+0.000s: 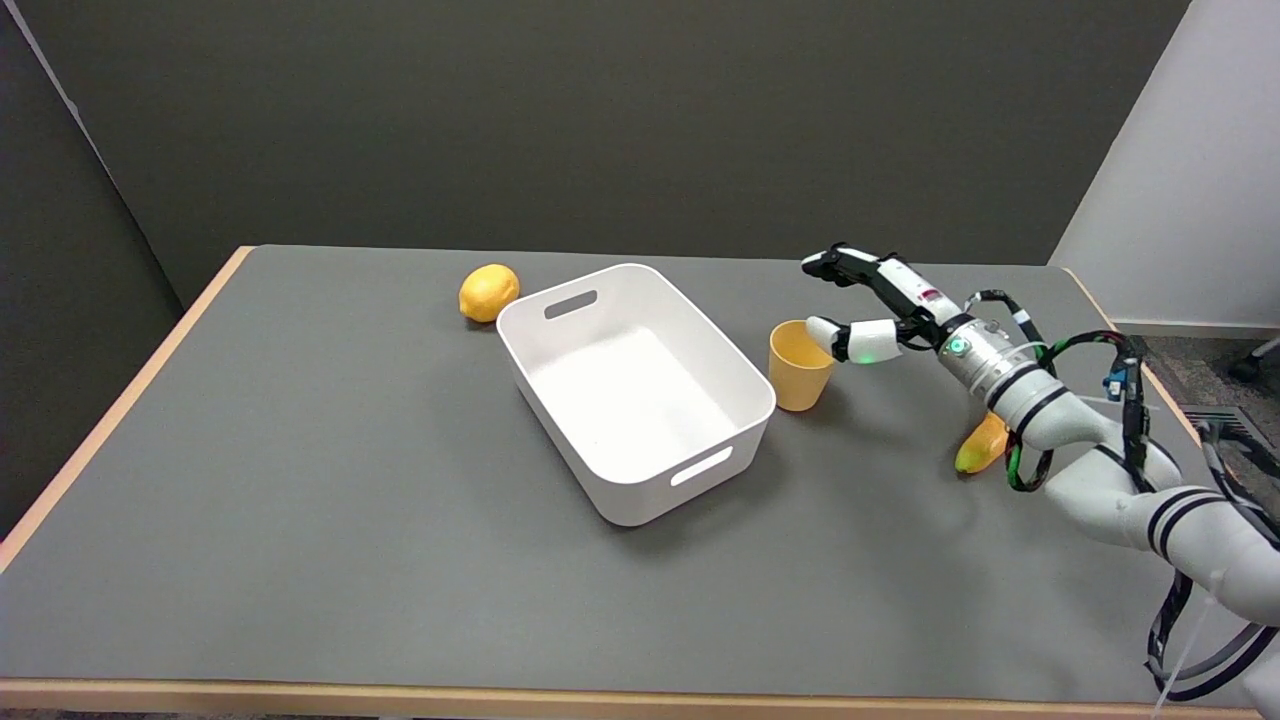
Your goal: Pick up the yellow cup.
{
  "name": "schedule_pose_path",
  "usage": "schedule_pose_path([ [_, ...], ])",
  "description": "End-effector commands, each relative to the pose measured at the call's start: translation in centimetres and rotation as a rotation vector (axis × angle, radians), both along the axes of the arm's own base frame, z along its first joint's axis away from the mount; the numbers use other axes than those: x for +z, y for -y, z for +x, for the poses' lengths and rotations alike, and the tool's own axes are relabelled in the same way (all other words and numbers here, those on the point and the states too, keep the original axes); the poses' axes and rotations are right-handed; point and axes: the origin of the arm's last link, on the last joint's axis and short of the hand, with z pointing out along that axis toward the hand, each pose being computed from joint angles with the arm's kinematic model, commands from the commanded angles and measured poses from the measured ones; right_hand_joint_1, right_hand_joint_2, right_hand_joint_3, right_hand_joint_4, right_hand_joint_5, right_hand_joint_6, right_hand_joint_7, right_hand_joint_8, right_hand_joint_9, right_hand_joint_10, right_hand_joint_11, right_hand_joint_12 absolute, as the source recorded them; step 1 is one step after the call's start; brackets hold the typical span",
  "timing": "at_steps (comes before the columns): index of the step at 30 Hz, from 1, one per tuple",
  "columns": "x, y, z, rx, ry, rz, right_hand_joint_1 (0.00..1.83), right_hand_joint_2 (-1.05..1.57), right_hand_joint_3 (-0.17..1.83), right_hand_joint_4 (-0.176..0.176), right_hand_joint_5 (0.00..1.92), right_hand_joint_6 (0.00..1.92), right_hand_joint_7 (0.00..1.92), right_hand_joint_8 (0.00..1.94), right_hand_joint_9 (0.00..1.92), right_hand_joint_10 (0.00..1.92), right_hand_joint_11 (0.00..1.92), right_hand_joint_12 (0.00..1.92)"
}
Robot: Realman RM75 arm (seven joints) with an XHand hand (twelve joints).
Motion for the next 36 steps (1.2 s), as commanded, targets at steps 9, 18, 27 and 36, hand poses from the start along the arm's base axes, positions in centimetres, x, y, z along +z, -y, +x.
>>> schedule_pose_path([
  [9,-1.7,0.7,2.9,-0.048,-0.235,0.056,0.81,0.64,0.92,-0.167,0.32,0.66,0.34,0.44,0.16,0.75,0.0,1.11],
  [18,-2.4,1.2,2.6,-0.092,-0.319,0.071,0.82,0.63,0.94,-0.162,0.35,0.73,0.34,0.47,0.18,0.76,0.0,1.15],
  [27,-3.0,2.1,2.2,-0.136,-0.363,0.077,0.83,0.63,0.94,-0.158,0.36,0.74,0.35,0.48,0.18,0.76,0.0,1.15],
  [36,-3.9,3.0,2.2,-0.143,-0.378,0.088,0.82,0.64,0.93,-0.15,0.39,0.82,0.36,0.48,0.19,0.76,0.01,1.15],
])
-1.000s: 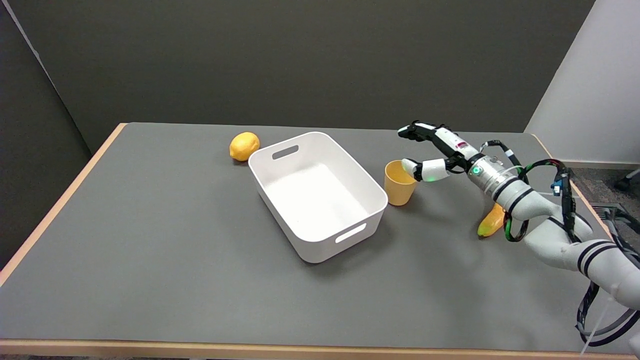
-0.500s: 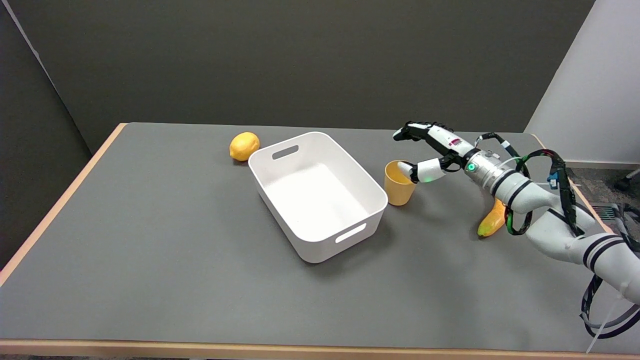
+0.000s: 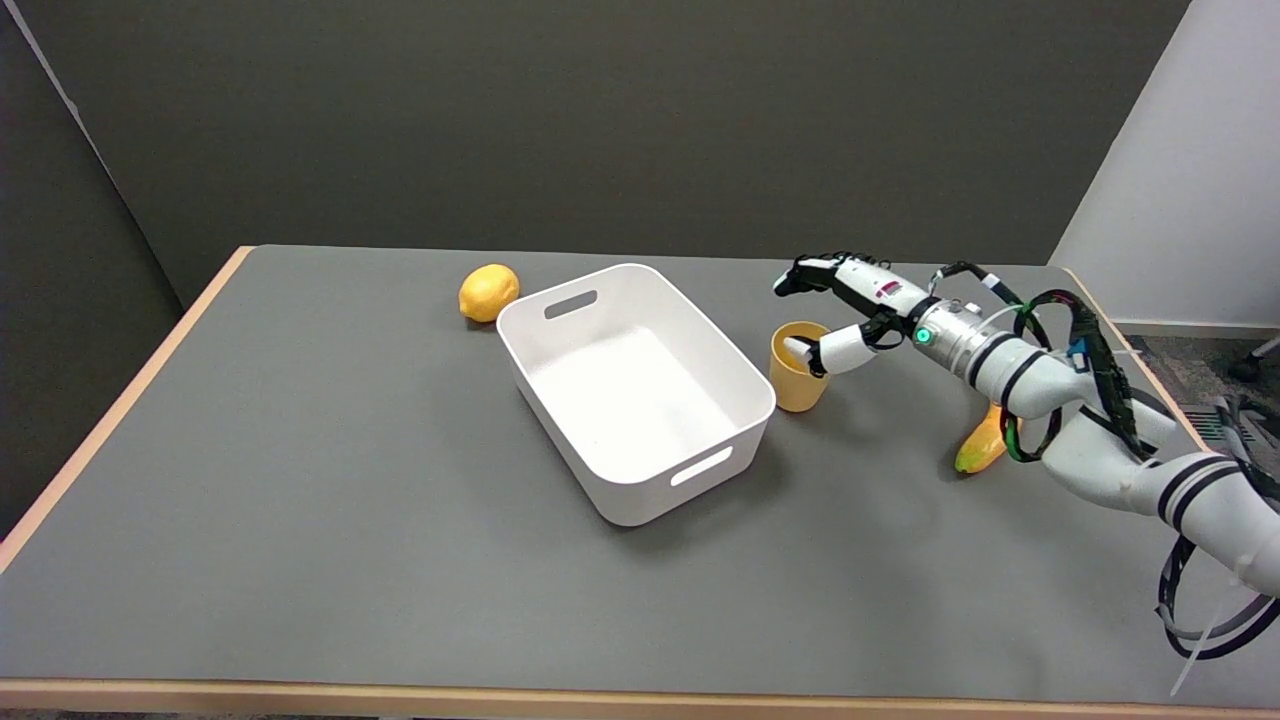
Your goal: Pick up the yellow cup.
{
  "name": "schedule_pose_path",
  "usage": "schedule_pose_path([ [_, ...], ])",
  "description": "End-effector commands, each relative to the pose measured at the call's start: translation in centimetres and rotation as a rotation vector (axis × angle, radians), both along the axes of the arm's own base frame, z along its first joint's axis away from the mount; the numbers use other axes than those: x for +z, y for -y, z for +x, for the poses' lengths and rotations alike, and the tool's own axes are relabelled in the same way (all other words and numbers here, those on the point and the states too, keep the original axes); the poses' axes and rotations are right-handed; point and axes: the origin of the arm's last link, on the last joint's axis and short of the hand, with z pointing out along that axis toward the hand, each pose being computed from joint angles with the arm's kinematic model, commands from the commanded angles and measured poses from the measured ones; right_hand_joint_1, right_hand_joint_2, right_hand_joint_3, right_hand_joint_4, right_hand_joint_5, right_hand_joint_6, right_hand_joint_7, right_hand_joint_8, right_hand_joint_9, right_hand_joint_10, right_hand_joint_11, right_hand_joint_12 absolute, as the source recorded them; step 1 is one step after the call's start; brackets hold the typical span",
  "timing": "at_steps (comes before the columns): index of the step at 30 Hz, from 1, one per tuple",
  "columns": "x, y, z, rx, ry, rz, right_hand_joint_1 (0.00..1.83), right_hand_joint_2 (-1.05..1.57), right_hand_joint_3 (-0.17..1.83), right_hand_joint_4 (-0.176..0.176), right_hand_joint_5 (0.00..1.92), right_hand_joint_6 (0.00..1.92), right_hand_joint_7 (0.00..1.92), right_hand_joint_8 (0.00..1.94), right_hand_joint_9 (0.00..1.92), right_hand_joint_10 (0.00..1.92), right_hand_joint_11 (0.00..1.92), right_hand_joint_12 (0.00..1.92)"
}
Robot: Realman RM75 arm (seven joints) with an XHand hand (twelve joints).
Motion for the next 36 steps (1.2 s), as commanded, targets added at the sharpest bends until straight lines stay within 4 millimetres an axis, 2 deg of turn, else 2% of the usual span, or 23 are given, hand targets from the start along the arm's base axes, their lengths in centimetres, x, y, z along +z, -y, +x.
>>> schedule_pose_path([
  [1,-1.3,1.4,0.1,-0.031,-0.069,0.011,0.83,0.64,0.93,-0.147,0.41,0.87,0.36,0.48,0.19,0.76,0.01,1.15],
  [4,-1.5,1.6,0.2,-0.027,-0.065,0.01,0.84,0.66,0.92,-0.135,0.46,1.03,0.38,0.48,0.2,0.77,0.01,1.15],
  [5,-1.6,1.7,0.3,-0.025,-0.066,0.012,0.88,0.78,0.77,-0.118,0.51,1.17,0.39,0.5,0.2,0.78,0.01,1.16],
  [6,-1.7,1.8,0.3,-0.023,-0.074,0.015,0.94,1.03,0.48,-0.088,0.61,1.42,0.4,0.53,0.21,0.8,0.02,1.16],
  [7,-1.8,1.8,0.3,-0.023,-0.085,0.02,0.98,1.13,0.36,-0.068,0.66,1.53,0.41,0.55,0.22,0.81,0.02,1.17],
  [9,-2.0,1.9,0.3,-0.021,-0.101,0.027,0.98,1.08,0.43,-0.048,0.69,1.52,0.45,0.59,0.25,0.83,0.04,1.18],
  [11,-2.2,2.1,0.4,-0.019,-0.118,0.032,0.97,1.02,0.53,-0.002,0.71,1.52,0.56,0.71,0.32,0.88,0.08,1.2],
  [13,-2.4,2.1,0.4,-0.015,-0.133,0.04,0.93,1.01,0.62,0.006,0.68,1.61,0.61,0.8,0.38,0.88,0.16,1.08],
  [15,-2.4,2.2,0.5,-0.012,-0.141,0.045,0.94,1.01,0.62,0.003,0.68,1.61,0.64,0.83,0.39,0.9,0.17,1.09],
  [17,-2.4,2.2,0.5,-0.009,-0.141,0.046,0.95,1.01,0.61,-0.01,0.68,1.6,0.75,0.96,0.47,0.98,0.2,1.12],
  [19,-2.4,2.2,0.7,-0.003,-0.139,0.044,1.13,1.08,0.36,-0.054,0.69,1.6,0.81,1.17,0.53,1.13,0.21,1.28],
  [20,-2.3,2.2,0.9,0.002,-0.136,0.042,1.17,1.08,0.33,-0.055,0.68,1.59,0.84,1.22,0.56,1.18,0.24,1.35],
  [22,-2.1,2.2,1.3,0.018,-0.136,0.038,1.17,1.04,0.4,-0.039,0.67,1.56,0.87,1.26,0.63,1.24,0.32,1.46],
  [26,-1.5,1.9,2.5,0.065,-0.109,0.027,1.17,1.0,0.51,-0.058,0.66,1.49,0.86,1.42,0.74,1.3,0.54,1.63],
  [27,-6.6,1.5,4.3,0.119,0.038,0.165,1.17,0.98,0.55,-0.063,0.66,1.49,0.86,1.44,0.73,1.32,0.54,1.65],
  [29,-1.1,1.4,3.9,0.114,-0.09,0.009,1.18,0.96,0.61,-0.072,0.67,1.49,0.86,1.48,0.73,1.35,0.53,1.7],
  [36,-0.5,0.1,6.3,0.203,-0.073,-0.012,1.18,0.95,0.62,-0.08,0.67,1.47,0.85,1.52,0.73,1.36,0.49,1.75],
])
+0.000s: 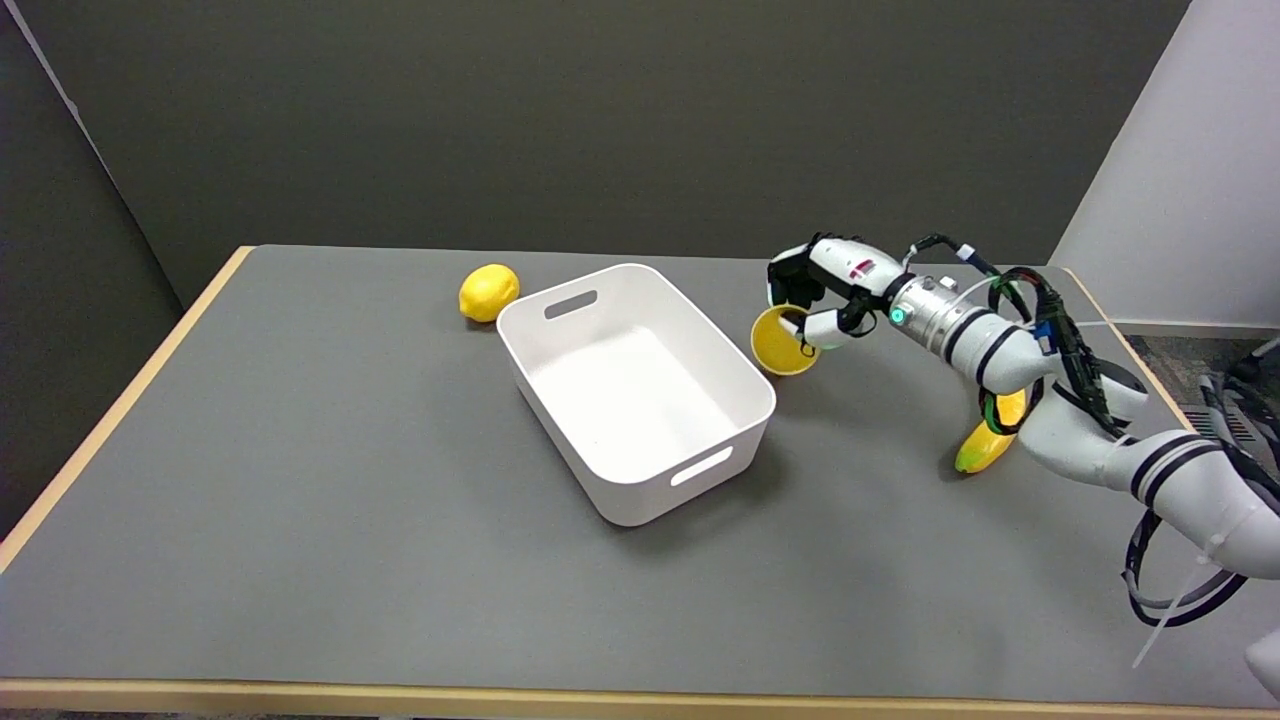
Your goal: Pick up the yellow cup.
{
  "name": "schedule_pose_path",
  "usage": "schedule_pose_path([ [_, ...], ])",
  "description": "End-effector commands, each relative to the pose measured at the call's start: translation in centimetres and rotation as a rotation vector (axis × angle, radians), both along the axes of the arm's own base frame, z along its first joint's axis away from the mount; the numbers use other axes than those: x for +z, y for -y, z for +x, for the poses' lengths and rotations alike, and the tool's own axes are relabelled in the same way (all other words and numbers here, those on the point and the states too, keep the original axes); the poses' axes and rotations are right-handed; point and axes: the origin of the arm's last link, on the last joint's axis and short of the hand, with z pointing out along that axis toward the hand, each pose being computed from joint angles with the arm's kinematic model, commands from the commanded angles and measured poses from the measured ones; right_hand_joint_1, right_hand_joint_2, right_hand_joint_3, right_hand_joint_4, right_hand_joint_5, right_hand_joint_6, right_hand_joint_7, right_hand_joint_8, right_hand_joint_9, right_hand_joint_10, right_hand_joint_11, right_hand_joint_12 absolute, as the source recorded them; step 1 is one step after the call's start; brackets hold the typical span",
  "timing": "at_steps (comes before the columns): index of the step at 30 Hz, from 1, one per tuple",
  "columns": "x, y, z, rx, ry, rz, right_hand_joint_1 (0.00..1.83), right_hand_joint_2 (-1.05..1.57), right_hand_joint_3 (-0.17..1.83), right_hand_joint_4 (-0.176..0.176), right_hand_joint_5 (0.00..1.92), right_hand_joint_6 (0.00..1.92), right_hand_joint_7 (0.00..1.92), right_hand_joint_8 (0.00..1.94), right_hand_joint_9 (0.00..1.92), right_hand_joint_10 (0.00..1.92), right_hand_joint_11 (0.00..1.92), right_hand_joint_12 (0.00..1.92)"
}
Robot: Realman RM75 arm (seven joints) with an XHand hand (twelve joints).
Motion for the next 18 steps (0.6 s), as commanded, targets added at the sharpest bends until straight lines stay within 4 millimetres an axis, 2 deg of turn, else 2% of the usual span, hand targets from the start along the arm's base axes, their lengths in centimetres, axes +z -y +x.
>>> schedule_pose_path([
  [1,1.5,-2.0,4.8,0.181,0.03,-0.039,1.18,0.95,0.62,-0.08,0.67,1.47,0.85,1.52,0.73,1.36,0.48,1.76],
  [8,2.4,-3.6,7.7,0.28,0.037,-0.064,1.18,0.95,0.63,-0.08,0.67,1.47,0.85,1.53,0.73,1.35,0.47,1.77],
  [11,2.3,-4.4,8.7,0.323,0.091,-0.058,1.18,0.95,0.63,-0.079,0.67,1.47,0.85,1.53,0.73,1.35,0.46,1.77],
  [14,1.3,-4.9,9.7,0.375,0.187,-0.002,1.17,0.95,0.63,-0.08,0.67,1.47,0.85,1.53,0.73,1.34,0.47,1.79],
  [18,-1.7,-5.1,10.3,0.398,0.27,0.097,1.18,0.95,0.63,-0.082,0.67,1.47,0.85,1.53,0.73,1.34,0.46,1.84],
])
